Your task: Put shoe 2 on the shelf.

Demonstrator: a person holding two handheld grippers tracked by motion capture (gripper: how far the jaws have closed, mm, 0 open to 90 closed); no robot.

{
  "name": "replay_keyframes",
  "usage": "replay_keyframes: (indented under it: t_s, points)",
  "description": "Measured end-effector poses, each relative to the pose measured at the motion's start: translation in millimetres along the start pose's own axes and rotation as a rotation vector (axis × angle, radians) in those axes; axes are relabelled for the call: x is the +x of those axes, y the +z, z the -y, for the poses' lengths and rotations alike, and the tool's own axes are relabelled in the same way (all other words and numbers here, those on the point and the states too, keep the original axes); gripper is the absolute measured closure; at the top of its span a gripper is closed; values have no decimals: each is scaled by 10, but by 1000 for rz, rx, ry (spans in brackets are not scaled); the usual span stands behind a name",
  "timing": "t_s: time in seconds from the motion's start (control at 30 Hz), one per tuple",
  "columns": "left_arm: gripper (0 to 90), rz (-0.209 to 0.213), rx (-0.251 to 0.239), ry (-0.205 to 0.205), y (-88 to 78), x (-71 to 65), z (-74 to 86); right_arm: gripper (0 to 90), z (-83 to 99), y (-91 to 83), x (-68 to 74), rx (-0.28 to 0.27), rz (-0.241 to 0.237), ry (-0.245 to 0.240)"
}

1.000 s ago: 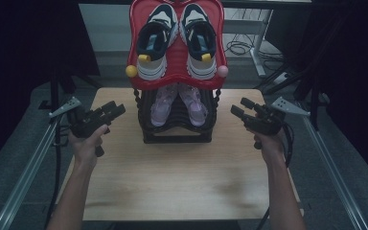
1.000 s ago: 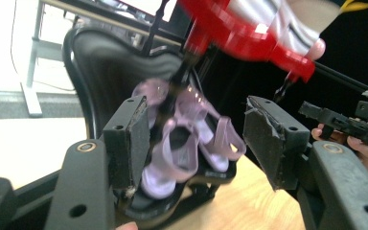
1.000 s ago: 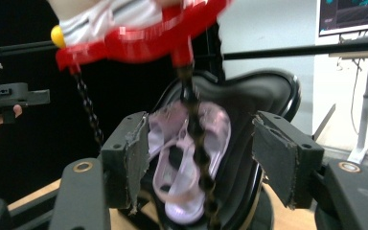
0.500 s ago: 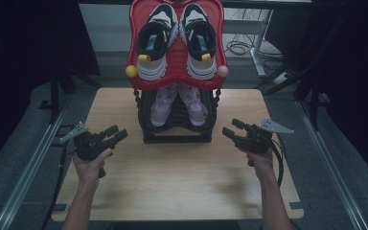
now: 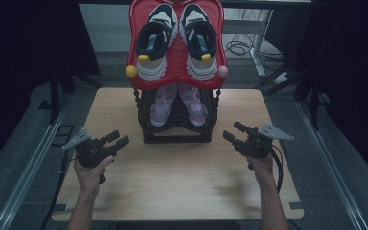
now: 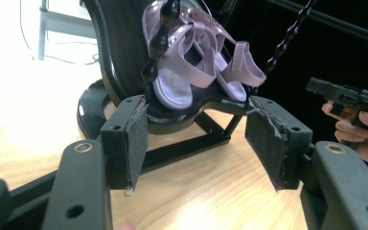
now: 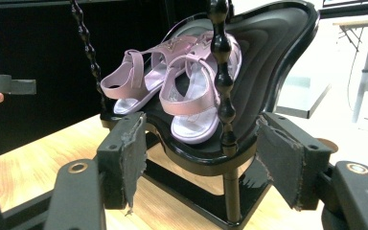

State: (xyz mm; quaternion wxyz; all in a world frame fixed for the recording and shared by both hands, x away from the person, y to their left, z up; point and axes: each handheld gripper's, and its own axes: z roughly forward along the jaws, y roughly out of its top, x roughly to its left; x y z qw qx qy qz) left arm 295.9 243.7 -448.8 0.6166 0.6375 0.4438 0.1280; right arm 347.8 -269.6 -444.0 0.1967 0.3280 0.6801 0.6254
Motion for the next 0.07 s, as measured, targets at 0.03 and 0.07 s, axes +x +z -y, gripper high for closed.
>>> replay_keyframes:
  t_s: [0.03,0.07]
  points:
    - [399,0,0,0,0,0,0,332,-2,-16,-4,0,5,-1]
    - [399,-2,1,3,0,-4,2,332,-2,-16,-4,0,5,-1]
